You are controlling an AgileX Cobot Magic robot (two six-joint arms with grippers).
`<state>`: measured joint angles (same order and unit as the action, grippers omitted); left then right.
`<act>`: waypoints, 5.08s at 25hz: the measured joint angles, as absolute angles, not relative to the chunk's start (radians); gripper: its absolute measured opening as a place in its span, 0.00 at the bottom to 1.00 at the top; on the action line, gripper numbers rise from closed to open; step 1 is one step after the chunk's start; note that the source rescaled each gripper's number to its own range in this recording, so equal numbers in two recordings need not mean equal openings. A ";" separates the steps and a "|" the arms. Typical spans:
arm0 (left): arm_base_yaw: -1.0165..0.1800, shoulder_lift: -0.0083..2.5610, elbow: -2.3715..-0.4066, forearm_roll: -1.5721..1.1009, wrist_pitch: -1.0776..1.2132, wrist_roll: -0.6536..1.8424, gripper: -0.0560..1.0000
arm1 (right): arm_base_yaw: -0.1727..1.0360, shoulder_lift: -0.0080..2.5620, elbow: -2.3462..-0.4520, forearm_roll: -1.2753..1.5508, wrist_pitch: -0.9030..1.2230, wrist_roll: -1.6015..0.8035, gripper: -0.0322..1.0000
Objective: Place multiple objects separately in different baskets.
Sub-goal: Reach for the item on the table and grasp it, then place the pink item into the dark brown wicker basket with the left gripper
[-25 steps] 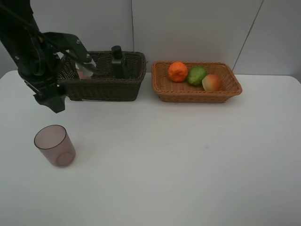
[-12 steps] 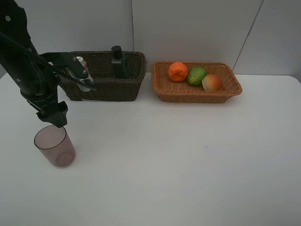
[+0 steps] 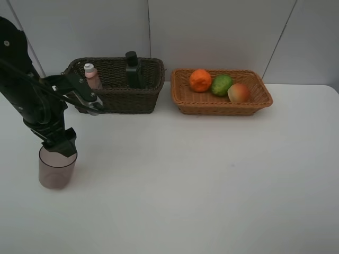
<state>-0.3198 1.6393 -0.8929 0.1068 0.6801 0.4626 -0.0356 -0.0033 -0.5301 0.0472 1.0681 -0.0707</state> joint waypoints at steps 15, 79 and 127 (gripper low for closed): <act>-0.320 1.604 -0.893 0.105 0.658 0.460 0.97 | -0.036 -0.003 -0.530 0.047 1.068 -0.071 1.00; -0.376 1.738 -0.644 0.079 0.430 0.795 0.97 | -0.036 -0.003 -0.530 0.047 1.068 -0.071 1.00; -0.376 1.691 -1.019 -0.009 0.723 0.200 0.75 | -0.036 -0.003 -0.530 0.047 1.068 -0.071 1.00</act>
<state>-0.3757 1.6914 -1.0191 -0.0094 0.7233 0.2004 -0.0356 -0.0033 -0.5301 0.0472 1.0681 -0.0707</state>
